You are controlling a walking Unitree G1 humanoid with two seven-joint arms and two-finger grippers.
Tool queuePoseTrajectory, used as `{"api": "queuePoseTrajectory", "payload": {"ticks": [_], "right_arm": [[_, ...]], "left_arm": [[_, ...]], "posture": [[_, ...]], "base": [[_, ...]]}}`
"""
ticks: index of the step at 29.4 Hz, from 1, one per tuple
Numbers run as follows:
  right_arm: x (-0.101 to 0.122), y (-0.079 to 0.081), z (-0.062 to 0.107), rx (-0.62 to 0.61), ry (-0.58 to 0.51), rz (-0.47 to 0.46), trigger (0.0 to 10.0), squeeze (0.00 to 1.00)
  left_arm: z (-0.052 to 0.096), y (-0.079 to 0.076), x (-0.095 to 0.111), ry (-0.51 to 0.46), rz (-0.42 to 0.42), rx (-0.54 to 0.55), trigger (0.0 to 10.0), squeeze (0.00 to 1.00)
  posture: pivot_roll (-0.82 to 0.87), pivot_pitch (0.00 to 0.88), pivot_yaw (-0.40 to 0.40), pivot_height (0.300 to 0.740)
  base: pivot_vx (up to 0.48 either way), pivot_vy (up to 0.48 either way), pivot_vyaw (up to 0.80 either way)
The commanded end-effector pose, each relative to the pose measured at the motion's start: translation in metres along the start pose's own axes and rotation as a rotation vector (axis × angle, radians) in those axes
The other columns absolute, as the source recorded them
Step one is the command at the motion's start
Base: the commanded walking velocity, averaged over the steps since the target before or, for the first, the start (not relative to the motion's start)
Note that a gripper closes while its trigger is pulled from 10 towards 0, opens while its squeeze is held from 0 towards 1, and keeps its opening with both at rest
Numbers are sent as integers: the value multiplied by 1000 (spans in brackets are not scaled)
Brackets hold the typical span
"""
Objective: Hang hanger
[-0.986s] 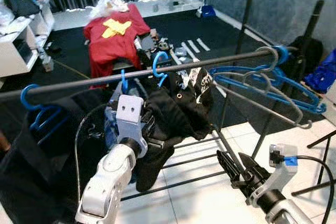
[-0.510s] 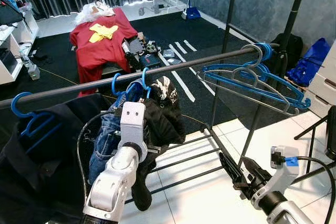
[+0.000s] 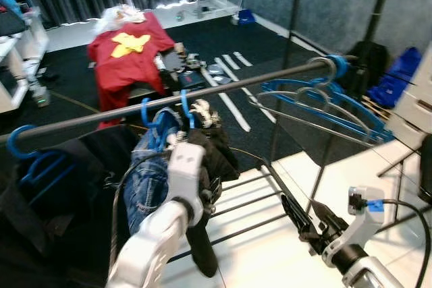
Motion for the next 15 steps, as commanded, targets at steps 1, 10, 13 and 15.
{"api": "queuePoseTrajectory", "payload": {"ticks": [1, 10, 13, 15], "right_arm": [[-4, 1, 0, -1, 15, -16, 10000, 0], [-4, 0, 2, 5, 18, -21, 10000, 0], [-4, 0, 2, 5, 19, -22, 10000, 0], [-4, 0, 2, 6, 20, -23, 10000, 0]], "left_arm": [[12, 13, 6, -34, -6, 13, 10000, 1000], [62, 47, 4, -88, -33, 215, 10000, 1000], [62, 49, 0, -69, -32, 231, 10000, 0], [62, 50, -3, -56, -32, 239, 10000, 0]], "posture": [[-116, 29, 63, 740], [-104, 35, 57, 740], [-105, 35, 56, 740], [-105, 35, 56, 740]], "base": [[0, 0, 0], [0, 0, 0], [0, 0, 0], [0, 0, 0]]}}
Point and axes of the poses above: a point about 5 cm out from each wrist's last joint towards the gripper, its own z axis pointing back from the gripper into the wrist, its own x axis along the axis of the wrist's last joint, y = z × x, the point moved 5 cm from there along -z, pointing out of the wrist towards the gripper, and after that the axes turned 4 degrees about -z, right-handed, at the moved point
